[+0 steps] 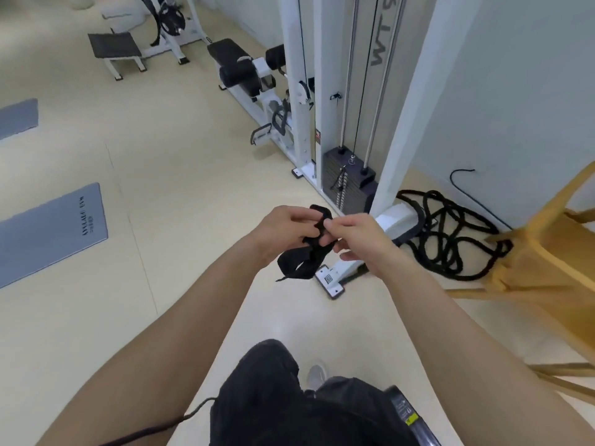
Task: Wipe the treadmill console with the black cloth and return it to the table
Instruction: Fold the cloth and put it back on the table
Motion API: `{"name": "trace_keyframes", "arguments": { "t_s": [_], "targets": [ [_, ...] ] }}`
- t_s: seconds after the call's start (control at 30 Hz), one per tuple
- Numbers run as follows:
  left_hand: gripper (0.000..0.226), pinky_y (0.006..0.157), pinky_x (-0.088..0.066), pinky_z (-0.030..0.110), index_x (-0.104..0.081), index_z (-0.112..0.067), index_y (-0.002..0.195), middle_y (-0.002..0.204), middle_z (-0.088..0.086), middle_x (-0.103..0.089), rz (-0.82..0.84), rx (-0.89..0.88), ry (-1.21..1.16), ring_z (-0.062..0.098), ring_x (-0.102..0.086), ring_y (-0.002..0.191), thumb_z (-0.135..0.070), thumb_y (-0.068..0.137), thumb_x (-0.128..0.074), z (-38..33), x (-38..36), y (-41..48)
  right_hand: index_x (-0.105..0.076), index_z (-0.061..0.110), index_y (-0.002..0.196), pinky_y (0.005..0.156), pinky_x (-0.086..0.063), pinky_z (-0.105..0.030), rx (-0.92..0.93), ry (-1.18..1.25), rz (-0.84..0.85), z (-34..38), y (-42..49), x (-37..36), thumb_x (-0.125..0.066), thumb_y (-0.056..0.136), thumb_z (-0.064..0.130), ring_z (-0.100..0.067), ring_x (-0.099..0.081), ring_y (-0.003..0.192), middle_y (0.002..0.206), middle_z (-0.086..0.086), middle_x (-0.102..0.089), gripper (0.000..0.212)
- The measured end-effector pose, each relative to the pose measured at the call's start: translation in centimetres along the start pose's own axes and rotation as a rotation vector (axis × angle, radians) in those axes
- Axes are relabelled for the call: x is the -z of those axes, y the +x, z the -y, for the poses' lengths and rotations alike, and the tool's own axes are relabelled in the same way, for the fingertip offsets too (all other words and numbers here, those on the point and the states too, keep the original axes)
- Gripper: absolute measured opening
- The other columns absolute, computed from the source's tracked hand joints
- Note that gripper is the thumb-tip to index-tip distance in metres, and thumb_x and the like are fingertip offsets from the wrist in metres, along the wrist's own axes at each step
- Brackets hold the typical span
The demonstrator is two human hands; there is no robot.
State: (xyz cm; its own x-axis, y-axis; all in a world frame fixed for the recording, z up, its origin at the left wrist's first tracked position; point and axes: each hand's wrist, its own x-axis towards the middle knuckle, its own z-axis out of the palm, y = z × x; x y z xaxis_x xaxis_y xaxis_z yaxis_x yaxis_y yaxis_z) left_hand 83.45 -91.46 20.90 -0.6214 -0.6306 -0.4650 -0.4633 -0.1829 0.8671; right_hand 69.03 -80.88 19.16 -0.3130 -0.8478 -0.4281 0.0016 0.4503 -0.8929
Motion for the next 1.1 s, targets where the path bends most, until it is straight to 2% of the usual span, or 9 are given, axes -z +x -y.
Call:
{"name": "trace_keyframes", "arguments": {
  "t_s": [0.1, 0.2, 0.27, 0.33, 0.43, 0.5, 0.67, 0.8, 1.1],
  "targets": [
    [0.023, 0.078, -0.052, 0.023, -0.078, -0.024, 0.095, 0.092, 0.000, -0.074, 0.092, -0.122, 0.227, 0.008, -0.065, 0.082, -0.010, 0.077, -0.082, -1.8, -2.5, 4.9, -0.075, 0.009, 0.078, 0.054, -0.038, -0.026, -0.065, -0.009, -0.114, -0.3, 2.1, 3.6, -0.058, 0.094, 0.025, -0.013, -0.049, 0.056, 0.069, 0.002, -0.068, 0.028],
    [0.025, 0.075, -0.053, 0.025, -0.080, -0.019, 0.100, 0.088, 0.000, -0.075, 0.227, -0.181, 0.398, 0.007, -0.064, 0.073, -0.005, 0.079, -0.078, -4.8, -4.7, 10.0, -0.076, 0.007, 0.074, 0.053, -0.037, -0.028, -0.112, -0.088, -0.202, 0.1, 3.5, 8.3, -0.054, 0.081, 0.024, -0.013, -0.048, 0.051, 0.060, 0.001, -0.064, 0.029],
    [0.031, 0.077, -0.057, 0.027, -0.079, -0.019, 0.104, 0.090, -0.003, -0.074, 0.338, -0.199, 0.485, 0.009, -0.067, 0.078, 0.001, 0.080, -0.074, -7.3, -6.4, 13.5, -0.073, 0.016, 0.070, 0.061, -0.044, -0.034, -0.088, -0.169, -0.445, -0.8, 4.2, 12.1, -0.051, 0.084, 0.021, -0.015, -0.055, 0.058, 0.061, 0.002, -0.064, 0.027],
    [0.034, 0.078, -0.058, 0.023, -0.078, -0.017, 0.107, 0.092, -0.006, -0.072, 0.477, -0.245, 0.575, 0.007, -0.068, 0.082, 0.004, 0.081, -0.073, -9.6, -8.7, 16.3, -0.071, 0.022, 0.087, 0.071, -0.046, -0.032, -0.042, -0.168, -0.654, -1.5, 3.9, 15.8, -0.051, 0.091, 0.018, -0.013, -0.059, 0.075, 0.083, 0.006, -0.067, 0.021],
    [0.031, 0.068, -0.049, 0.007, -0.078, -0.015, 0.105, 0.090, -0.011, -0.071, 0.676, -0.328, 0.654, -0.009, -0.063, 0.074, 0.006, 0.084, -0.070, -13.3, -12.9, 19.0, -0.064, 0.028, 0.126, 0.092, -0.040, -0.019, -0.041, -0.153, -0.567, -1.8, 3.1, 20.8, -0.047, 0.098, 0.011, -0.004, -0.053, 0.111, 0.123, 0.015, -0.055, 0.037],
    [0.031, 0.067, -0.047, 0.006, -0.079, -0.017, 0.099, 0.087, -0.014, -0.071, 0.795, -0.380, 0.699, -0.011, -0.063, 0.073, 0.007, 0.084, -0.069, -15.3, -15.8, 20.3, -0.063, 0.033, 0.131, 0.100, -0.041, -0.028, -0.159, -0.056, -0.519, -2.2, 2.3, 23.7, -0.047, 0.102, 0.023, -0.011, -0.054, 0.122, 0.131, 0.014, -0.056, 0.035],
    [0.035, 0.088, -0.059, 0.035, -0.080, -0.028, 0.083, 0.090, -0.007, -0.078, 0.960, -0.489, 0.724, 0.008, -0.071, 0.087, 0.006, 0.082, -0.070, -19.0, -23.7, 22.7, -0.073, 0.026, 0.114, 0.083, -0.058, -0.032, -0.344, 0.164, -0.494, -4.8, -2.9, 28.2, -0.061, 0.098, 0.016, -0.017, -0.069, 0.085, 0.110, -0.006, -0.074, 0.023],
    [0.025, 0.079, -0.053, 0.022, -0.079, -0.024, 0.089, 0.088, -0.011, -0.074, 1.015, -0.553, 0.745, 0.001, -0.066, 0.082, -0.001, 0.086, -0.072, -21.0, -31.0, 22.7, -0.070, 0.004, 0.111, 0.083, -0.061, -0.038, -0.374, 0.309, -0.747, -7.9, -8.0, 30.5, -0.071, 0.092, 0.014, -0.022, -0.072, 0.079, 0.100, -0.013, -0.075, 0.021],
    [0.024, 0.066, -0.042, 0.017, -0.067, -0.026, 0.096, 0.092, -0.010, -0.062, 1.114, -0.871, 1.110, 0.009, -0.060, 0.086, -0.005, 0.086, -0.074, -21.4, -49.9, 20.7, -0.063, 0.005, 0.095, 0.061, -0.060, -0.034, -0.366, 0.461, -1.160, -13.3, -18.7, 37.9, -0.075, 0.088, 0.008, -0.031, -0.077, 0.085, 0.095, -0.021, -0.076, 0.014]
  ]
}}
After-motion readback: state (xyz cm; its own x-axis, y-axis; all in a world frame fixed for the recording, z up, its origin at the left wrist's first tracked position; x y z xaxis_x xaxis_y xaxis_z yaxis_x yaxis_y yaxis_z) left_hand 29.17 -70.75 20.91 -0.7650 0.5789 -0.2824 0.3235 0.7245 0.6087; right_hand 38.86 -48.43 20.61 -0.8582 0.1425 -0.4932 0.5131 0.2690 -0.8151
